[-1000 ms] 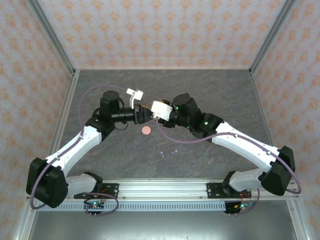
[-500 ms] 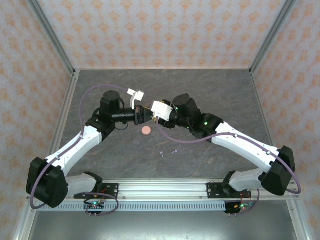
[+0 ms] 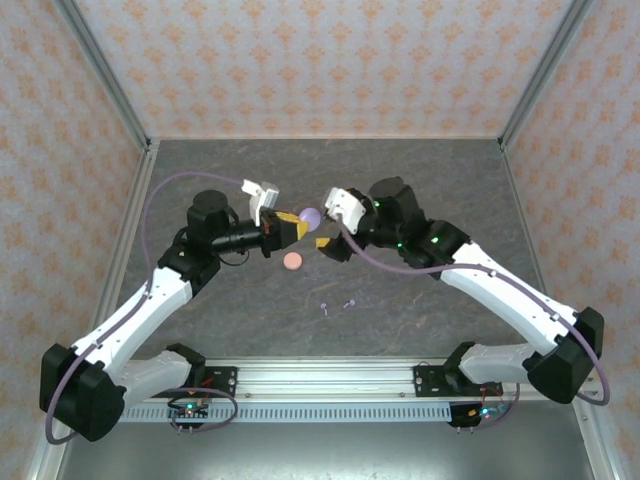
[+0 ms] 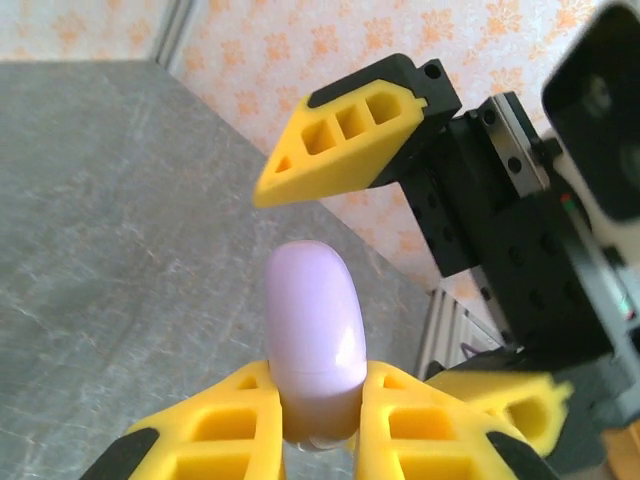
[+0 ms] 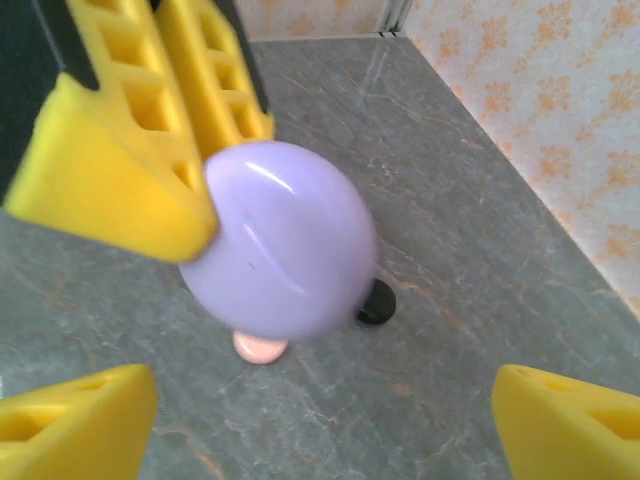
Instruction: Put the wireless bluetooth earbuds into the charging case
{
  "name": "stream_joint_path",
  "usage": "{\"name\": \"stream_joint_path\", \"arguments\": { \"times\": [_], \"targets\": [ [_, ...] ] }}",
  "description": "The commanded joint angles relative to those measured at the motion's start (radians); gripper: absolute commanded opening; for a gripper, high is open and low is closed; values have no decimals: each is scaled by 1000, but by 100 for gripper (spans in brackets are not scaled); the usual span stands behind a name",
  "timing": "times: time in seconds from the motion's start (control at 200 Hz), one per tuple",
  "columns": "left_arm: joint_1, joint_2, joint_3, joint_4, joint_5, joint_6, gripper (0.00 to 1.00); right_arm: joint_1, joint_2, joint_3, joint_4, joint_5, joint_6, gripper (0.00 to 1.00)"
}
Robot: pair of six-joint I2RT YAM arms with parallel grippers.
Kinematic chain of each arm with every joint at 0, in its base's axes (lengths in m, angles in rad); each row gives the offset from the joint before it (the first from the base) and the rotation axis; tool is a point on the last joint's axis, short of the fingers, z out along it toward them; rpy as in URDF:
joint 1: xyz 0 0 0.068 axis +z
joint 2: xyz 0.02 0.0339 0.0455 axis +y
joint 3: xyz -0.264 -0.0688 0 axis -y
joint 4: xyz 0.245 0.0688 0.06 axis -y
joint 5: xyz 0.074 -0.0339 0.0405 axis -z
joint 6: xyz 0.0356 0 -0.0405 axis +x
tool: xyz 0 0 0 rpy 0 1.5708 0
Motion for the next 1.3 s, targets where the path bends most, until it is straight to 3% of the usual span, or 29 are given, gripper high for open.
{"name": "stream_joint_path", "arguments": {
  "times": [0.0, 0.275, 0.646, 1.296],
  "targets": [
    [-14, -73, -64, 92, -114, 114, 12, -64, -73, 5, 19, -232, 219, 85],
    [-30, -211, -164, 179, -171, 217, 11, -87, -59, -23, 177, -244, 468, 78],
    [-32, -195, -133, 138, -145, 235, 10, -80, 75, 22, 223, -286, 498, 74],
    [-38, -181, -113, 99, -126, 253, 10, -79, 134, 78, 238, -250, 520, 74]
  ]
}}
